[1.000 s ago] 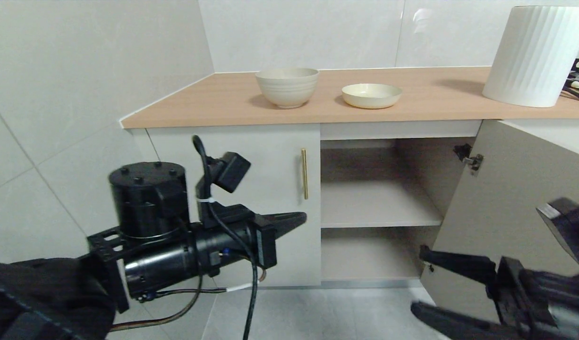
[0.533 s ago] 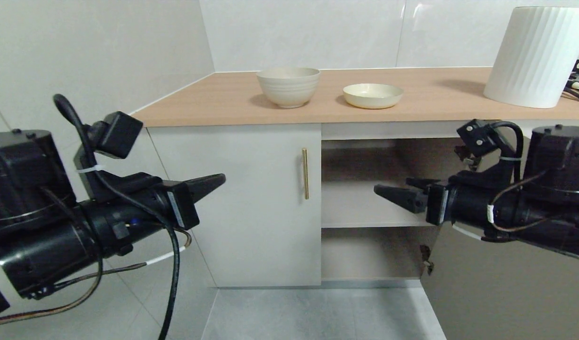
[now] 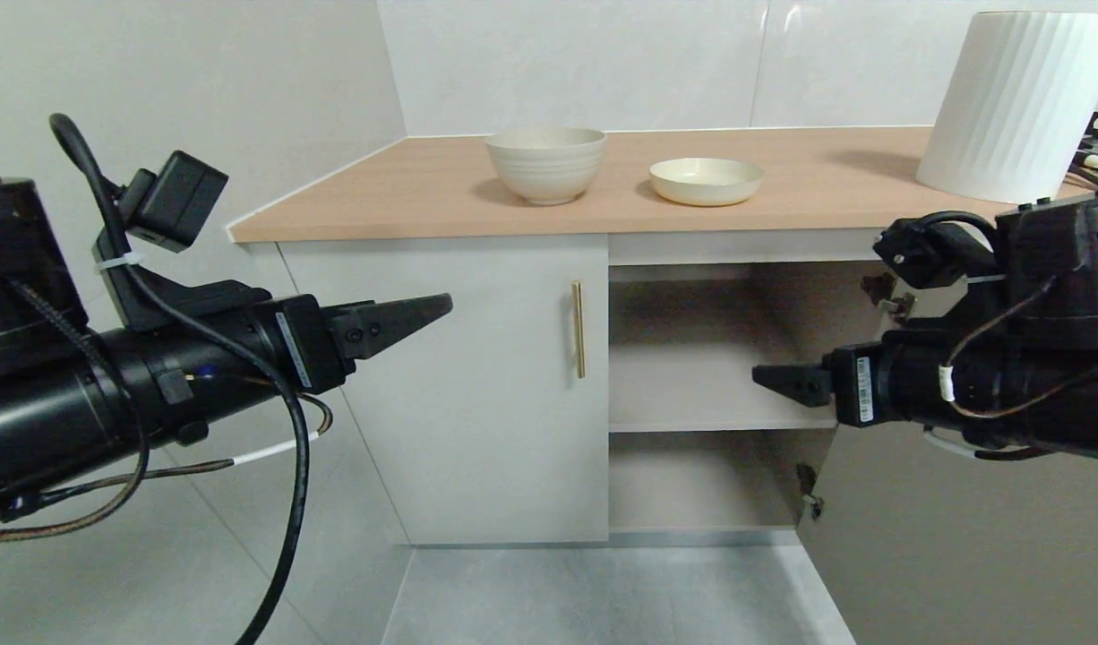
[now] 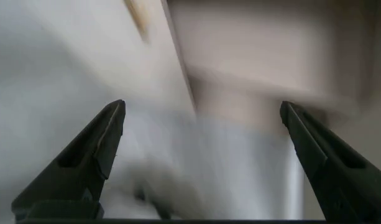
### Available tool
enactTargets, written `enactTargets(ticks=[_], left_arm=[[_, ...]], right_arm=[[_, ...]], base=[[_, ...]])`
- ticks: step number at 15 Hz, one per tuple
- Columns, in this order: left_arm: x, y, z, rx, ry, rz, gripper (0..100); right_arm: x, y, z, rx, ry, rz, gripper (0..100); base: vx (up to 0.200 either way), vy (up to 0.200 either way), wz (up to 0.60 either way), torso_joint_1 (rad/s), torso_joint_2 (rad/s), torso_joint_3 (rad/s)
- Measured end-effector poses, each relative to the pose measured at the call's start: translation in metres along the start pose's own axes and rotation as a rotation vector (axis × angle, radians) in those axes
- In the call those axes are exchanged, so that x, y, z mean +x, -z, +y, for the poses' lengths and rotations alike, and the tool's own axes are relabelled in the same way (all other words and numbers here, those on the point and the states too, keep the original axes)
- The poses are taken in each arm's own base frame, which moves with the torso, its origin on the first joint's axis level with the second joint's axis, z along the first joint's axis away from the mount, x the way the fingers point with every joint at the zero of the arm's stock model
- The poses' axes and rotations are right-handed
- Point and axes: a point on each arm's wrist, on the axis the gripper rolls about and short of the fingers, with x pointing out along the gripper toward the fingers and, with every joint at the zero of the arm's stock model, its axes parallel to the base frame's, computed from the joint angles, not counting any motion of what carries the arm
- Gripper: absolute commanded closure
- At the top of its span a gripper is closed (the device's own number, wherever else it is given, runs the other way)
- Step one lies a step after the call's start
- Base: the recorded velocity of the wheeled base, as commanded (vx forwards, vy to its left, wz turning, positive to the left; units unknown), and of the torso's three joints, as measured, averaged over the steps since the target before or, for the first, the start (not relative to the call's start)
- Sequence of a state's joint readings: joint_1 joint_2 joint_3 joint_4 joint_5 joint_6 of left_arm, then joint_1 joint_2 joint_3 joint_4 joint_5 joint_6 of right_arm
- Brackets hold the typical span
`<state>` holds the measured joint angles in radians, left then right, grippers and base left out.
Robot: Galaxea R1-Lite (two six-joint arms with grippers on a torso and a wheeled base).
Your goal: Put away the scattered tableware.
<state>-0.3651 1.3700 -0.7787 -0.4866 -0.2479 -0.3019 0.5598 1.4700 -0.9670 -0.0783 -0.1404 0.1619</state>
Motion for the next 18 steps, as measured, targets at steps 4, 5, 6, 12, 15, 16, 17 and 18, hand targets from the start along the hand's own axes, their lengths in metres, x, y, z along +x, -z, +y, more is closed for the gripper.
enactTargets(ticks=[4, 5, 6, 12, 15, 16, 17, 18], left_arm=[[0.000, -0.003, 0.000, -0.002, -0.005, -0.009, 0], [0.000, -0.003, 0.000, -0.002, -0.006, -0.010, 0], [0.000, -0.003, 0.000, -0.001, -0.011, -0.014, 0], [-0.007, -0.008, -0.001, 0.005, -0.016, -0.032, 0], [-0.008, -0.010, -0.002, 0.007, -0.015, -0.039, 0], [-0.008, -0.010, -0.002, 0.007, -0.015, -0.040, 0], [-0.008, -0.011, -0.002, 0.008, -0.014, -0.043, 0], [-0.009, -0.011, -0.002, 0.009, -0.013, -0.046, 0]], right_arm=[[-0.032, -0.017, 0.000, 0.014, 0.002, -0.079, 0], [-0.036, -0.019, -0.001, 0.015, -0.001, -0.092, 0], [-0.039, -0.020, 0.000, 0.014, -0.008, -0.103, 0], [-0.051, -0.018, 0.012, 0.001, -0.063, -0.139, 0], [-0.051, -0.020, 0.012, 0.067, -0.075, -0.144, 0], [-0.052, -0.021, 0.012, 0.080, -0.080, -0.147, 0], [-0.053, -0.021, 0.012, 0.082, -0.082, -0.150, 0], [-0.054, -0.021, 0.012, 0.083, -0.088, -0.152, 0]], base=[[0.000, 0.000, 0.00, 0.000, 0.00, 0.000], [0.000, 0.000, 0.00, 0.000, 0.00, 0.000], [0.000, 0.000, 0.00, 0.000, 0.00, 0.000], [0.167, 0.000, 0.00, 0.001, 0.00, 0.002], [0.200, 0.000, 0.00, 0.002, 0.00, 0.001], [0.200, 0.000, 0.00, 0.012, 0.00, 0.002], [0.000, 0.000, 0.00, 0.000, 0.00, 0.000], [0.000, 0.000, 0.00, 0.000, 0.00, 0.000]])
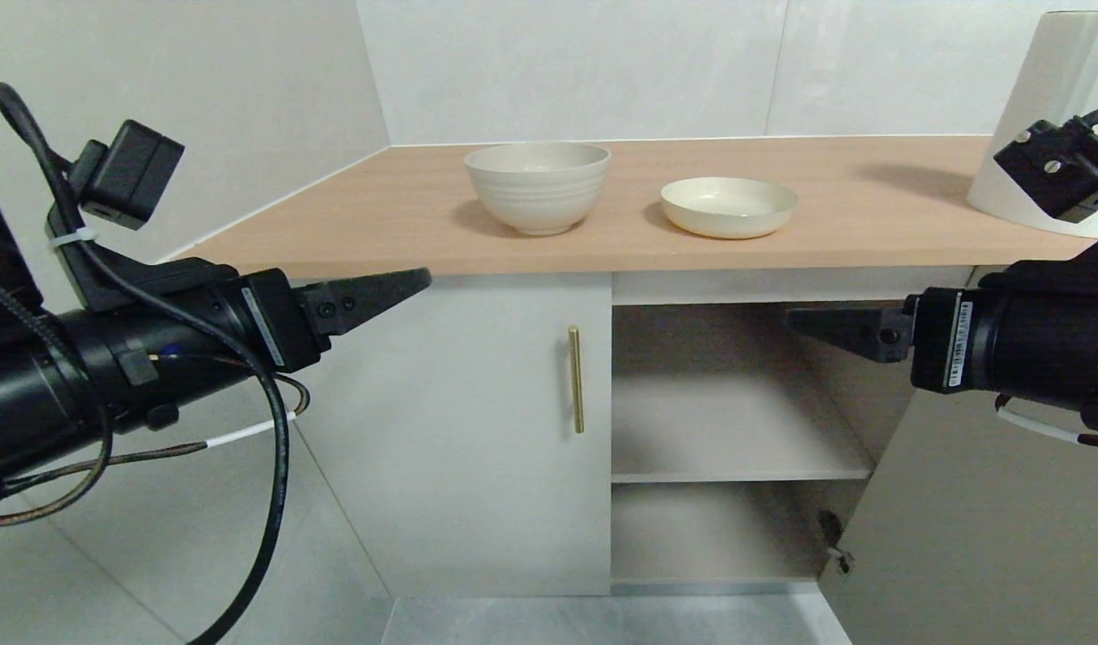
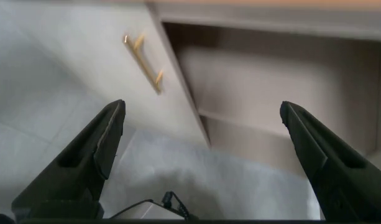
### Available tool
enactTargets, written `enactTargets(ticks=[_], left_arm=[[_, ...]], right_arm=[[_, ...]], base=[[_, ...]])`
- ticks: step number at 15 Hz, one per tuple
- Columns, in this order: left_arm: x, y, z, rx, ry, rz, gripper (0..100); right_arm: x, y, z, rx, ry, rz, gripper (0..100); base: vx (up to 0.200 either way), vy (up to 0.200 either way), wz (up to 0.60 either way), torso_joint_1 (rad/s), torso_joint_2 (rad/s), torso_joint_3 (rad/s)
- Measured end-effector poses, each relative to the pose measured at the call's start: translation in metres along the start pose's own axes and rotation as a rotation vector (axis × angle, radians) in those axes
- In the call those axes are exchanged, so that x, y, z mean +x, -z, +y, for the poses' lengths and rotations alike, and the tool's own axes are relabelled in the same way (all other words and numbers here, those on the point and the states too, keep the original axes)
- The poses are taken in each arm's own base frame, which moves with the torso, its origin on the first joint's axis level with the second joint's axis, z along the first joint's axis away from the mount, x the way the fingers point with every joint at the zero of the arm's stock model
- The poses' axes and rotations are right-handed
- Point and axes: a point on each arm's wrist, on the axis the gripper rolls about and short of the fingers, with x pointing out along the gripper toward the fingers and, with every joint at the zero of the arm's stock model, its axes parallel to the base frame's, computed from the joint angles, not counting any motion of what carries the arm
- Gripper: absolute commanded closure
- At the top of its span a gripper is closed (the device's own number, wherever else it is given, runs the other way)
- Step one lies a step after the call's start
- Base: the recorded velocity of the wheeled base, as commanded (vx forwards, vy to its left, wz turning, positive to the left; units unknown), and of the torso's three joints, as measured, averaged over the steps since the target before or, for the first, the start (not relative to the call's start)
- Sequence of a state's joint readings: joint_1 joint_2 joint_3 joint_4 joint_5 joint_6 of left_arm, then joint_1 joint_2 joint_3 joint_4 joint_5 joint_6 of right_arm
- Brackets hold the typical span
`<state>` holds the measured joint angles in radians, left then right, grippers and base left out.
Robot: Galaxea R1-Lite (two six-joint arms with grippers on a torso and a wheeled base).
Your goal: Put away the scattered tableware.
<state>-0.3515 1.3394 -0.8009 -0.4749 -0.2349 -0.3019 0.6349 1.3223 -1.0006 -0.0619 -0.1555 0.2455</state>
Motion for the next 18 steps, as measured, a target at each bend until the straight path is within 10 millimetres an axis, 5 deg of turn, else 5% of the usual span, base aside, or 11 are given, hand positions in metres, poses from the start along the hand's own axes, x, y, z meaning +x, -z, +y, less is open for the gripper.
enactTargets(ticks=[8, 18], left_arm=[[-0.003, -0.002, -0.002, 0.001, 0.008, -0.007, 0], [0.013, 0.008, 0.004, -0.010, 0.003, 0.045, 0]], right_arm=[[-0.003, -0.001, -0.001, 0.004, -0.010, -0.029, 0], [0.004, 0.002, -0.007, 0.004, 0.021, -0.009, 0]], base=[[0.000, 0.000, 0.00, 0.005, -0.01, -0.006], [0.000, 0.000, 0.00, 0.146, -0.41, -0.258]])
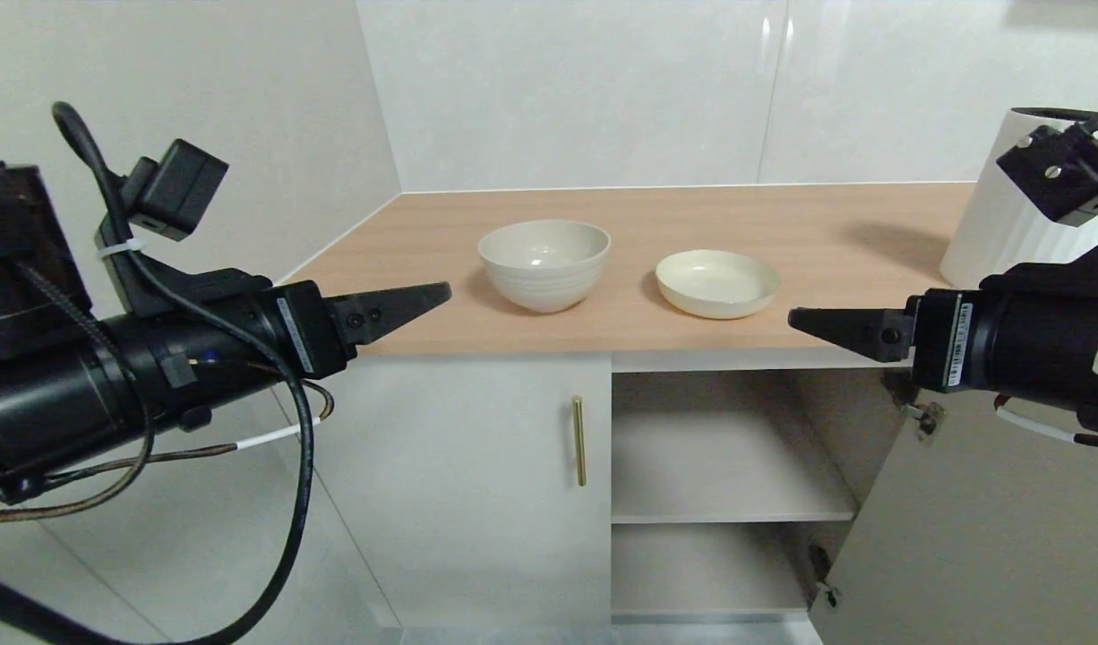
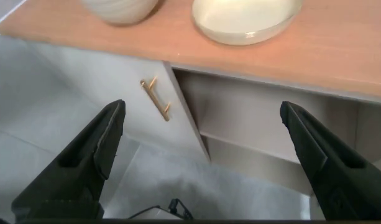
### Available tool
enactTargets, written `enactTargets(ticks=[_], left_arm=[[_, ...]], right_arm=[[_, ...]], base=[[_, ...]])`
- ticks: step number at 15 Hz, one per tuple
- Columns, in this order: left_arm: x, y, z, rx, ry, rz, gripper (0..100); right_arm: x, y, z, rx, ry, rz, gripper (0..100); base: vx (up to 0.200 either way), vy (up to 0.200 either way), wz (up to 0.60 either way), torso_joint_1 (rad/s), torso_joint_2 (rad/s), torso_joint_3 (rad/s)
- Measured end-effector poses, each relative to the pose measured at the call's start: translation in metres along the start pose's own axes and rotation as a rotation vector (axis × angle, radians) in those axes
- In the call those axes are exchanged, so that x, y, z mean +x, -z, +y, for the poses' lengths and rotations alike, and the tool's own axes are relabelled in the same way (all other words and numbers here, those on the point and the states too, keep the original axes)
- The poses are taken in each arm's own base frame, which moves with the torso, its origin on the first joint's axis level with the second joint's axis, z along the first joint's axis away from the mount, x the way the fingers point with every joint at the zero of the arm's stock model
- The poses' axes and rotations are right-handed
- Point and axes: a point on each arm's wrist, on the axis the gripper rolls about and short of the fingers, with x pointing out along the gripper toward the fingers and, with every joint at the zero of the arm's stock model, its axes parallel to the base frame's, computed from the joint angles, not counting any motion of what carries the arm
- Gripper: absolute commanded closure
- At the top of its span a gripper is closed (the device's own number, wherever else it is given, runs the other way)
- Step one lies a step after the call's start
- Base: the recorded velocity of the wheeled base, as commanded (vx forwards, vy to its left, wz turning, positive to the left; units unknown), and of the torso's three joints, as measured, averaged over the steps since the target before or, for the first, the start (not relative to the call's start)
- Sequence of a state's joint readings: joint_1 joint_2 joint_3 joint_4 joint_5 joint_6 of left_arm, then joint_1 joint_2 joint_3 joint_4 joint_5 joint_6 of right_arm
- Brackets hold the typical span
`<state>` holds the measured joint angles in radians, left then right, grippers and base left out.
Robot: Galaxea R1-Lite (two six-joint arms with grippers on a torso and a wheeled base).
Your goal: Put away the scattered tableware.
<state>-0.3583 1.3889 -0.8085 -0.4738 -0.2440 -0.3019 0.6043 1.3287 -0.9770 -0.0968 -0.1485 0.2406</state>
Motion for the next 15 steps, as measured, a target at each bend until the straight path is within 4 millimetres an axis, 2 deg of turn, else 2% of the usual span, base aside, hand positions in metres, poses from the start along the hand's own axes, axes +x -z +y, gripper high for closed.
enactTargets(ticks=[6, 9, 12, 15], left_arm=[[0.020, 0.010, 0.008, -0.014, -0.018, 0.055, 0], [0.031, 0.012, 0.011, -0.021, -0.025, 0.081, 0], [0.045, -0.007, 0.010, -0.033, -0.047, 0.127, 0], [0.044, -0.002, 0.010, -0.052, -0.125, 0.353, 0]], right_arm=[[0.011, 0.003, -0.006, 0.002, 0.029, 0.025, 0], [0.021, 0.000, -0.012, 0.004, 0.051, 0.001, 0], [0.049, -0.006, -0.019, 0.009, 0.100, -0.011, 0], [0.073, -0.008, -0.027, 0.075, 0.191, 0.044, 0]], base=[[0.000, 0.000, 0.00, 0.222, -0.47, -0.267], [0.000, 0.000, 0.00, 0.067, -0.14, -0.087], [0.000, 0.000, 0.00, 0.000, 0.00, 0.000], [0.000, 0.000, 0.00, 0.000, 0.00, 0.000]])
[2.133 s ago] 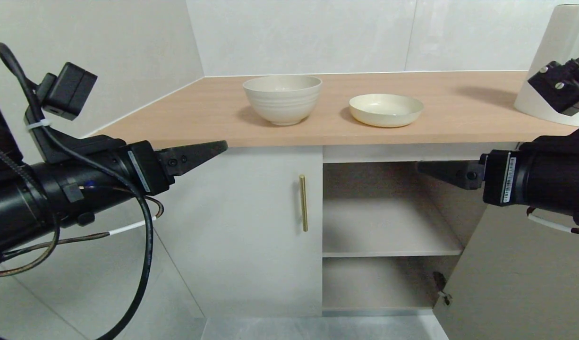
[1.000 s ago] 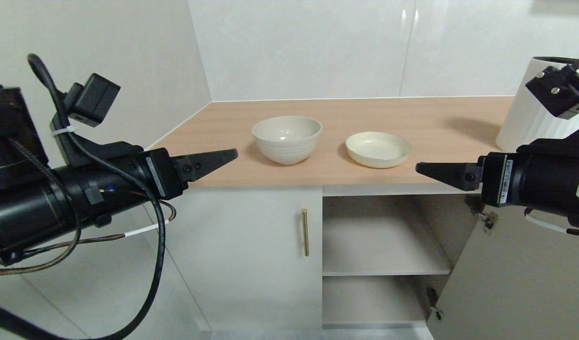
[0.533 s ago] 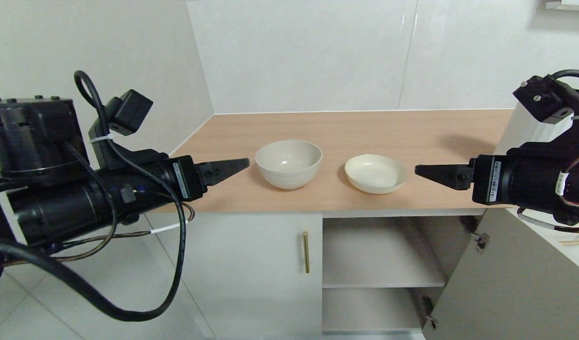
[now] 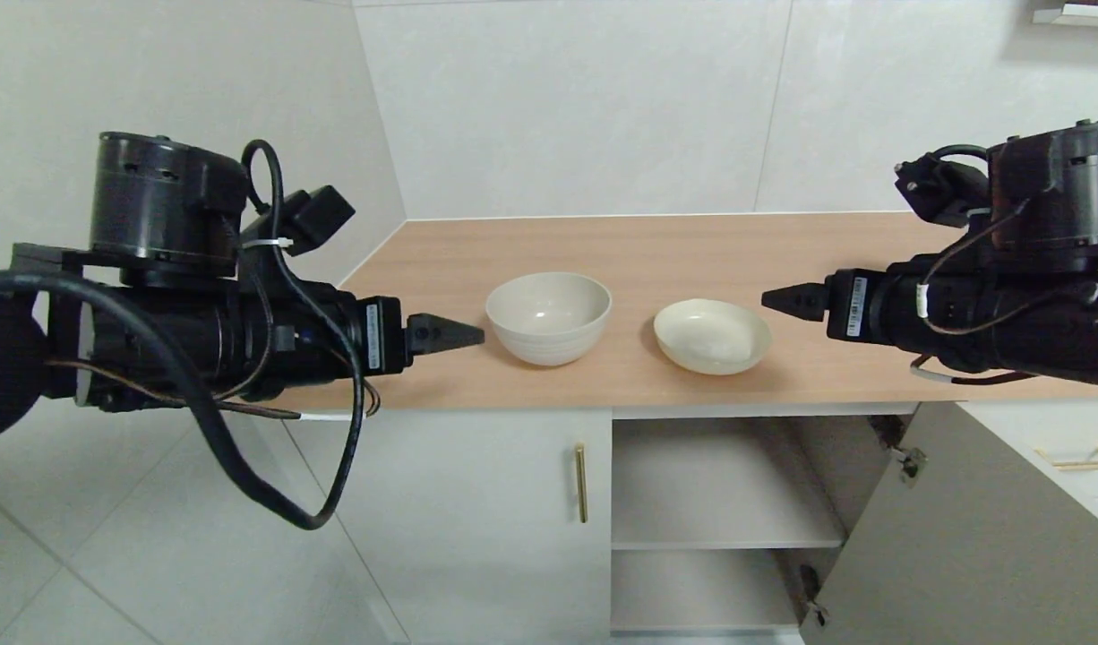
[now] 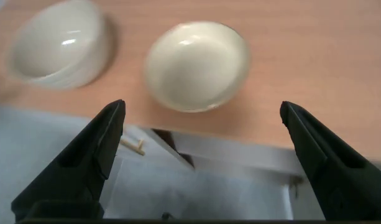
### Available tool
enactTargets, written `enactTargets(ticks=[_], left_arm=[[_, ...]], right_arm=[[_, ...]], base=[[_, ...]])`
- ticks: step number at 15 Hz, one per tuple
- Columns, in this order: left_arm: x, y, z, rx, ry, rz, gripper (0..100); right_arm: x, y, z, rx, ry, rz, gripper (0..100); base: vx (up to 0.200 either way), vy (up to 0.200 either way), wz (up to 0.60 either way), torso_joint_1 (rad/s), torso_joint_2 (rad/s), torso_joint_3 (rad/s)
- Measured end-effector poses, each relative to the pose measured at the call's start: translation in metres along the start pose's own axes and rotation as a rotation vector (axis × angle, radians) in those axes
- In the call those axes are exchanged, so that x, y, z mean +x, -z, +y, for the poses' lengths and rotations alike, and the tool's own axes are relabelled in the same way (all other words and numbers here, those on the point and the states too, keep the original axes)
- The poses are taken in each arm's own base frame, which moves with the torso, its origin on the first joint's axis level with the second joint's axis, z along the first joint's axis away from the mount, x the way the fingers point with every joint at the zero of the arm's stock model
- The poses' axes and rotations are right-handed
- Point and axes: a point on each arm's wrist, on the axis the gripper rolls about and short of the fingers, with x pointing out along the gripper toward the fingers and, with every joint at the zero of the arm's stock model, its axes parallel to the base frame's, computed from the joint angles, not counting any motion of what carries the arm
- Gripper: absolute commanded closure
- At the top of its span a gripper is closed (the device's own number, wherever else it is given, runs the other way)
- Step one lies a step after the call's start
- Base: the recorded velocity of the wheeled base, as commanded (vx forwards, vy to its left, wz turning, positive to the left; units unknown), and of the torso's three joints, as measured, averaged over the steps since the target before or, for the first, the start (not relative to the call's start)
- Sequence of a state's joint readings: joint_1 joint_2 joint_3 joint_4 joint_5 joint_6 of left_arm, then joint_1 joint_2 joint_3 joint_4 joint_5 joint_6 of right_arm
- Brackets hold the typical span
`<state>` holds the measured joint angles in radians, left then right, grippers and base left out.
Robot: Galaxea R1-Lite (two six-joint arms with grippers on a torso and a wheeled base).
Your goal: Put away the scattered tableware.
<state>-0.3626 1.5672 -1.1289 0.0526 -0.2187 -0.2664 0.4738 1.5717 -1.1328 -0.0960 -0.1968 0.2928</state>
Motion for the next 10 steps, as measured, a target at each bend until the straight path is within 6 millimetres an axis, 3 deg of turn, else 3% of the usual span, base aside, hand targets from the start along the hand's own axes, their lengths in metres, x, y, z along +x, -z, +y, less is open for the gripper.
enactTargets(ticks=[5, 10], left_arm=[[0.012, -0.022, -0.004, -0.047, -0.194, -0.084, 0], [0.071, -0.032, -0.016, -0.105, -0.314, -0.251, 0]], right_arm=[[0.030, 0.000, -0.001, 0.030, 0.175, -0.023, 0], [0.038, 0.002, 0.000, 0.045, 0.176, -0.035, 0]], base=[[0.000, 0.000, 0.00, 0.000, 0.00, 0.000], [0.000, 0.000, 0.00, 0.000, 0.00, 0.000]])
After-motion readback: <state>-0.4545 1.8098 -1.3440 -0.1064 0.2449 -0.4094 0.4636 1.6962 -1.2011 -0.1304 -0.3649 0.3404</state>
